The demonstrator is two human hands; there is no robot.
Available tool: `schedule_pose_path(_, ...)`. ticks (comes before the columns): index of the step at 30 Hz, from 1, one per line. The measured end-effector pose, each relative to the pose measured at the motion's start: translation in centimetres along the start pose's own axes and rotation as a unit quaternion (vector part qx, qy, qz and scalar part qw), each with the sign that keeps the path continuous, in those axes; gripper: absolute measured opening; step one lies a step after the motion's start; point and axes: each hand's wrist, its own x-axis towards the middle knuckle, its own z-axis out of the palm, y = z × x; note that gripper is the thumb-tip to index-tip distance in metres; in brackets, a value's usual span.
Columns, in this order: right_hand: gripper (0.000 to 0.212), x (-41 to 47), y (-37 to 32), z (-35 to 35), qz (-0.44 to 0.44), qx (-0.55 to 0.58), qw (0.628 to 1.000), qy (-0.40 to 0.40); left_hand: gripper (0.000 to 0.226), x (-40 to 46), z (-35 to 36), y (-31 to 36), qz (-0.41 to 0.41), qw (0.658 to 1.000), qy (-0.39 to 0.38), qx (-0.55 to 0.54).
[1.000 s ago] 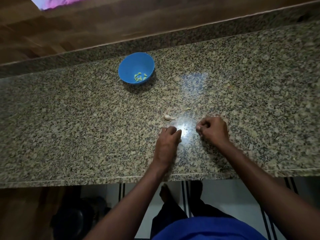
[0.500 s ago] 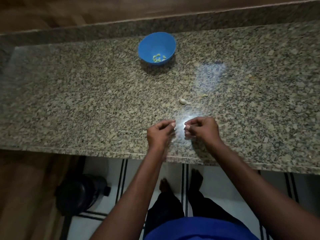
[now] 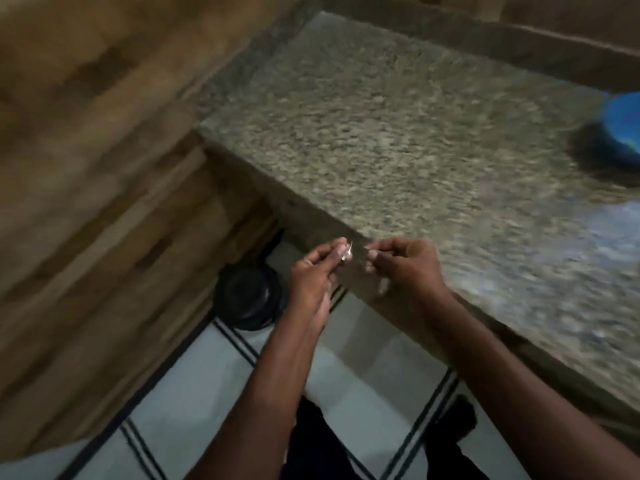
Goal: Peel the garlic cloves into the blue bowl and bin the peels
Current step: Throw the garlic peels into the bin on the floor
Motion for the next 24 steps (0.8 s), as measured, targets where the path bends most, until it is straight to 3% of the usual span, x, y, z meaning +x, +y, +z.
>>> schedule_pose_path(6, 0.006, 3.5, 2.8, 20.8, 0.029, -0.034, 0.998, -0.053, 0.013, 5.2, -16.5, 10.6, 0.024, 0.996, 0.069, -0.056)
schedule_pose_path(10, 0.007, 5.9, 4.5, 30.3, 0.049, -0.075, 0.993, -0.08, 0.013, 9.5, -25.4, 13.7, 0.016, 0.99, 0.123, -0.063)
schedule_pose_path(17, 0.006, 11.1, 10.3, 38.4, 0.123, -0.111, 0.983, -0.078, 0.015, 16.3, -35.4, 13.0, -0.018, 0.982, 0.176, -0.066)
schedule_pose_path(24, 0.007, 17.9, 20.8, 40.4, 0.208, -0.132, 0.968, -0.051, 0.014, 22.1, -40.7, 8.2, -0.058, 0.974, 0.209, -0.063)
